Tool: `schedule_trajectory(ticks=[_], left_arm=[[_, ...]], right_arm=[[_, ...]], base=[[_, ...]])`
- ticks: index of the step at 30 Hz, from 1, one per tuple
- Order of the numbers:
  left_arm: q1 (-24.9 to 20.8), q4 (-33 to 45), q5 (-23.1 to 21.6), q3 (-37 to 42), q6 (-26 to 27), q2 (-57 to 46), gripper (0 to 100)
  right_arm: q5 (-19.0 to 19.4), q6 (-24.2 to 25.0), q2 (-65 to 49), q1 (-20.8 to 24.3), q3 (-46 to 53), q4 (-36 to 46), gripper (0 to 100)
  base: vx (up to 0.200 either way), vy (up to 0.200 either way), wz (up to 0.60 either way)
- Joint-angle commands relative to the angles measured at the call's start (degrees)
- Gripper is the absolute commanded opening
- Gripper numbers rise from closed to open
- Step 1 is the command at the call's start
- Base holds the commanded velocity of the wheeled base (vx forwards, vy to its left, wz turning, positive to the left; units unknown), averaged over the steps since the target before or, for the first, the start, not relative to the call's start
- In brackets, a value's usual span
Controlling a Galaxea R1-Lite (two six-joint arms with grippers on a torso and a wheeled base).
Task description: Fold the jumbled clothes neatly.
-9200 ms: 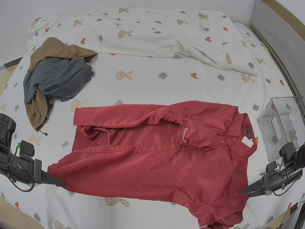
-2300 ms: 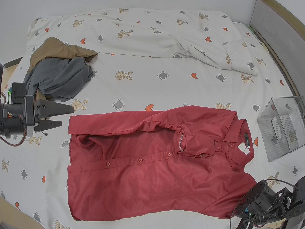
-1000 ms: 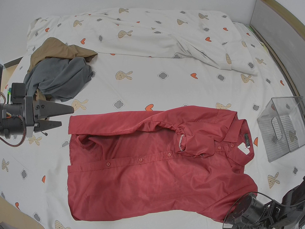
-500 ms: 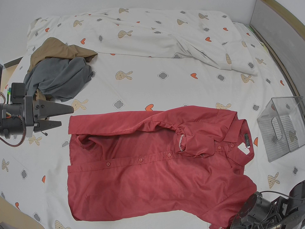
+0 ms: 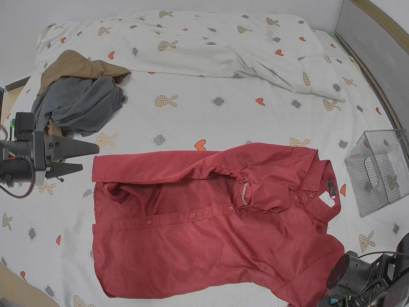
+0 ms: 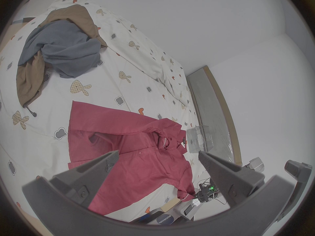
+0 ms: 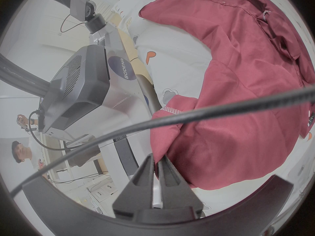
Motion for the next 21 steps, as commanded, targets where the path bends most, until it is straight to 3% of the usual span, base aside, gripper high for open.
schedule_trajectory(ticks=[1, 3, 4, 11, 16, 18, 19, 21], left_arm=[[-0.01, -0.01, -0.01, 0.11, -0.08, 0.03, 100], [-0.01, -0.01, -0.01, 0.2, -0.08, 0.03, 100], [-0.01, -0.01, -0.01, 0.29, -0.08, 0.03, 100], [-0.01, 0.08, 0.08, 3.63, 0.1, -0.41, 100], [0.16, 0.26, 0.26, 11.89, 0.36, -0.76, 100], [0.16, 0.26, 0.26, 12.24, 0.36, -0.76, 100], [0.16, 0.43, 0.26, 18.04, 0.8, -1.99, 100], [0.16, 0.52, 0.43, 20.06, 0.89, -2.78, 100]], right_arm=[[-0.14, -0.14, -0.48, 0.12, -0.03, 0.03, 0], [-0.14, -0.05, -0.48, 0.29, -0.21, 0.03, 0], [-0.06, 0.12, -0.48, 0.29, -0.29, 0.03, 100], [-0.5, 0.47, -2.94, -1.03, -0.03, 0.12, 100], [-0.32, 0.47, -11.91, -10.08, -2.75, 0.03, 100], [-0.32, 0.47, -12.09, -10.34, -2.84, 0.03, 100], [-0.14, 0.47, -16.66, -14.74, -3.63, 0.03, 100], [-0.06, 0.47, -18.15, -15.97, -3.63, 0.03, 100]], base=[[0.0, 0.0, 0.0], [0.0, 0.0, 0.0], [0.0, 0.0, 0.0], [0.0, 0.0, 0.0], [0.0, 0.0, 0.0], [0.0, 0.0, 0.0], [0.0, 0.0, 0.0], [0.0, 0.0, 0.0]])
